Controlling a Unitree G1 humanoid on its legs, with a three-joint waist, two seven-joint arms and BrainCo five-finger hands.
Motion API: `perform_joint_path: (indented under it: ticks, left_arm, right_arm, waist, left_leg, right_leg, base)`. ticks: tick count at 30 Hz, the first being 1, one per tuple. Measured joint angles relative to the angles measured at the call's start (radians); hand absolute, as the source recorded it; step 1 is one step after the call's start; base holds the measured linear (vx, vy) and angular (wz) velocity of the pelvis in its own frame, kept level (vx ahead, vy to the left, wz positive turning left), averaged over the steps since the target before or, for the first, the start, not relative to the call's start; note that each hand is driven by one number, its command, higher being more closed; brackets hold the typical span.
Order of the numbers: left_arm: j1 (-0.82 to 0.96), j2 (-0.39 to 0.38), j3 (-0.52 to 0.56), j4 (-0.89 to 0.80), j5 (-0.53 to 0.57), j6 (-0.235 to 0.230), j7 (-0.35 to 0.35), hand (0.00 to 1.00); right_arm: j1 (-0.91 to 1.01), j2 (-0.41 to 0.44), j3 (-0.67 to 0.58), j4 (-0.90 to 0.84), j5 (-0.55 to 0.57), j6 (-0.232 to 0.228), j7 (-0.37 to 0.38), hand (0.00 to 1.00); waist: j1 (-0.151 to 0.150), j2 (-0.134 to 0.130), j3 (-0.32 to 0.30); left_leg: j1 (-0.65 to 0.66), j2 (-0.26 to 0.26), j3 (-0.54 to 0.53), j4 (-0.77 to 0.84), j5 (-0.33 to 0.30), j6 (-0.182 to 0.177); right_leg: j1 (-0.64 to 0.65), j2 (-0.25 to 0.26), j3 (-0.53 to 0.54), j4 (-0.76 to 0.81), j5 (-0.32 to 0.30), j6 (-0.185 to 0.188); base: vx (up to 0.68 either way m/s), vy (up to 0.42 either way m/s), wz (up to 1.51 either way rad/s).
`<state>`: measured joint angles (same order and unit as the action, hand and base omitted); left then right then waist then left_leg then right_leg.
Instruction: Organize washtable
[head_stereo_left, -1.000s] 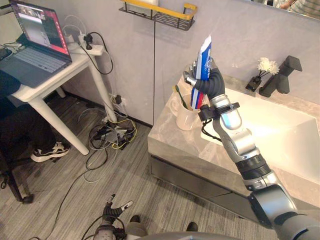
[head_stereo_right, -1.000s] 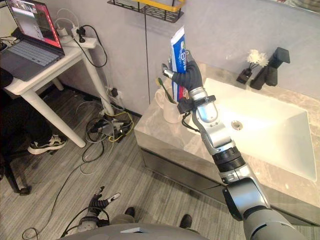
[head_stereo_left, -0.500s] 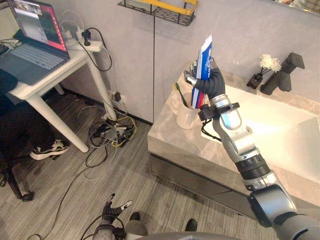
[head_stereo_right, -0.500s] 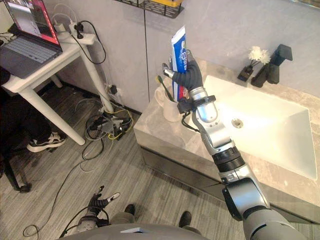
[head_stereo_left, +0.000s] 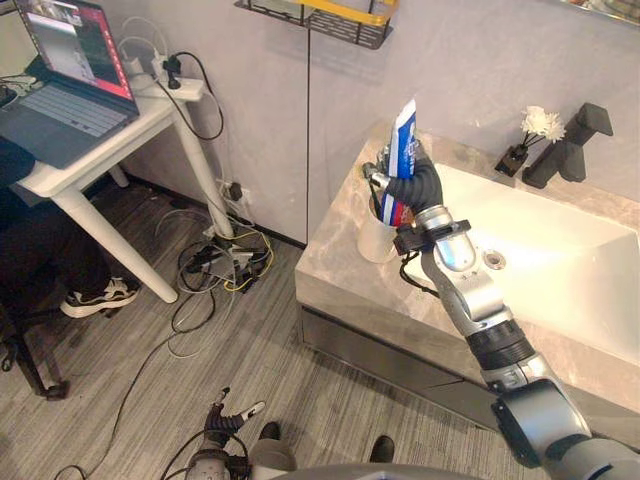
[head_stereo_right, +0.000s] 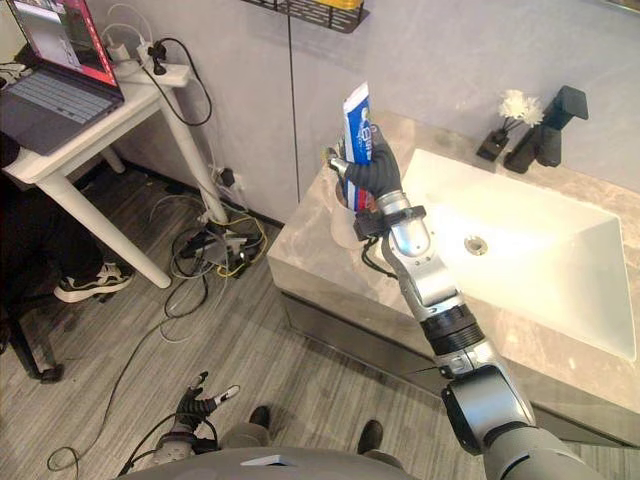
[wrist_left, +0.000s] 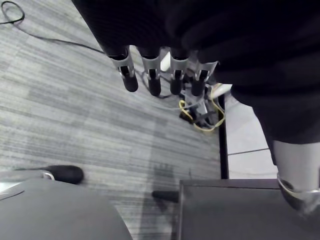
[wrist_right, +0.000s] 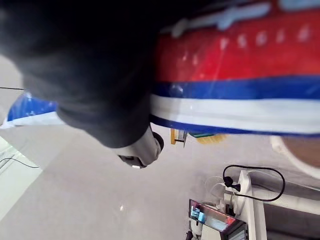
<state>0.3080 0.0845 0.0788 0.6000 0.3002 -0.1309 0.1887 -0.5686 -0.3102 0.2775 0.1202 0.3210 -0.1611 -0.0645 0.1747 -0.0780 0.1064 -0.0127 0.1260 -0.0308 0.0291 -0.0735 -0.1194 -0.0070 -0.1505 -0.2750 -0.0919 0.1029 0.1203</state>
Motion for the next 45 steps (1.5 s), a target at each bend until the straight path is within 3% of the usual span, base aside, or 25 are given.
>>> perform_joint_path:
  ticks: [3,4,17,31,41,45]
  left_arm:
    - [0.000,0.002,0.000,0.006,0.000,0.000,0.000,0.00]
    - [0.000,0.002,0.000,0.007,0.000,0.000,0.000,0.00]
    - [0.000,0.002,0.000,0.013,0.000,0.000,0.001,0.00]
    - [-0.001,0.003,0.002,0.025,0.000,0.000,0.001,0.00]
    - [0.001,-0.008,0.041,0.041,0.005,0.000,-0.003,0.00]
    - [-0.005,-0.007,0.042,0.060,0.028,-0.001,-0.006,0.00]
  right_arm:
    - [0.009,0.007,0.000,0.000,0.000,0.000,0.001,1.00]
    - [0.010,0.006,0.000,0.000,0.000,0.000,0.001,0.00]
    - [0.011,0.007,-0.001,-0.014,0.001,-0.001,-0.001,0.00]
    - [0.065,0.007,-0.047,-0.220,0.004,-0.032,-0.001,0.00]
    - [0.145,0.004,-0.219,-0.436,0.011,-0.099,-0.005,0.00]
    - [0.205,0.002,-0.344,-0.510,0.011,-0.121,-0.016,0.00]
  waist:
    - [-0.001,0.000,0.000]
    - [-0.001,0.000,0.000]
    - [-0.001,0.001,0.001]
    - [-0.005,0.002,0.001]
    - [-0.029,0.003,0.001]
    - [-0.045,0.006,-0.001]
  left_leg:
    - [0.000,0.000,0.000,0.000,0.000,0.000]
    - [0.000,0.000,0.000,0.000,0.000,0.000]
    - [0.001,0.000,0.000,0.003,0.000,0.000]
    - [0.009,0.000,0.003,0.002,0.000,0.000]
    - [0.050,-0.001,0.044,-0.017,-0.001,0.001]
    - [0.059,-0.002,0.053,-0.024,-0.001,0.001]
  right_leg:
    - [0.000,0.000,0.000,0.000,0.000,0.000]
    - [0.000,0.000,0.000,0.000,0.000,0.000]
    - [0.001,0.000,0.001,0.000,0.000,0.000]
    - [0.007,0.000,0.003,0.000,0.000,0.000]
    - [0.008,-0.001,0.036,0.000,0.000,0.000]
    - [0.008,-0.002,0.044,0.000,0.000,0.001]
  base:
    - [0.00,0.000,0.00]
    - [0.00,0.000,0.00]
    - [0.00,0.000,0.00]
    - [0.00,0.000,0.00]
    - [0.01,0.005,-0.10]
    - [0.01,0.002,-0.05]
